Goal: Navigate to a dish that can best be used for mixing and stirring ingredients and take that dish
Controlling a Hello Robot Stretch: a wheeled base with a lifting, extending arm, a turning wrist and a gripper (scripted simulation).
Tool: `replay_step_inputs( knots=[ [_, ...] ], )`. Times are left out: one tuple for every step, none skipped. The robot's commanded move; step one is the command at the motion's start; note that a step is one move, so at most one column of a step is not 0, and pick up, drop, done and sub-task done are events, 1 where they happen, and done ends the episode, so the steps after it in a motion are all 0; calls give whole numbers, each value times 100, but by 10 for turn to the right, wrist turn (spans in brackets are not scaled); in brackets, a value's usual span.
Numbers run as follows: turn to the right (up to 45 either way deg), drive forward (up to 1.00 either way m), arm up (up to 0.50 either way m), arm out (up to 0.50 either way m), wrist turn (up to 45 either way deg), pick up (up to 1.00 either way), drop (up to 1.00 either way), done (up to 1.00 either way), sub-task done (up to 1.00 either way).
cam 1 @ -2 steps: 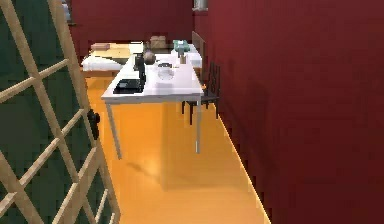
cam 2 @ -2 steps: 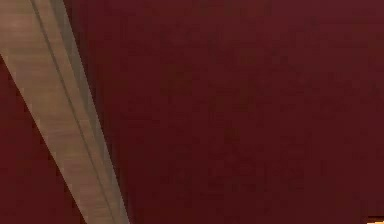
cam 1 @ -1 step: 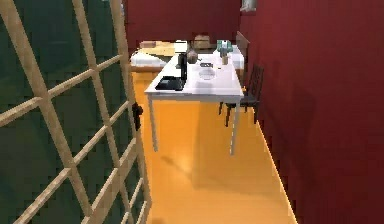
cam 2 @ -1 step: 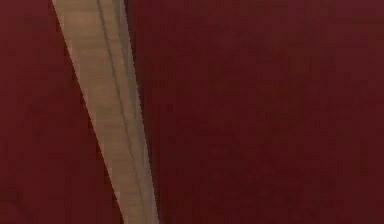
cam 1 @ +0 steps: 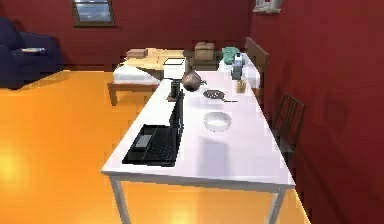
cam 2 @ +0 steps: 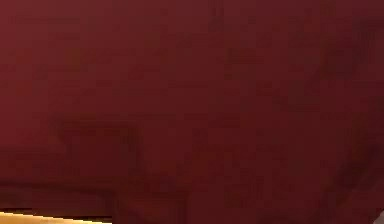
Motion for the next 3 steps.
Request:
replay_step_inputs(
  knots=[
    [0,35,0,0,0,0,0,0,0],
    [-450,0,0,0,0,0,0,0,0],
    [-300,0,0,0,0,0,0,0,0]
  ],
)
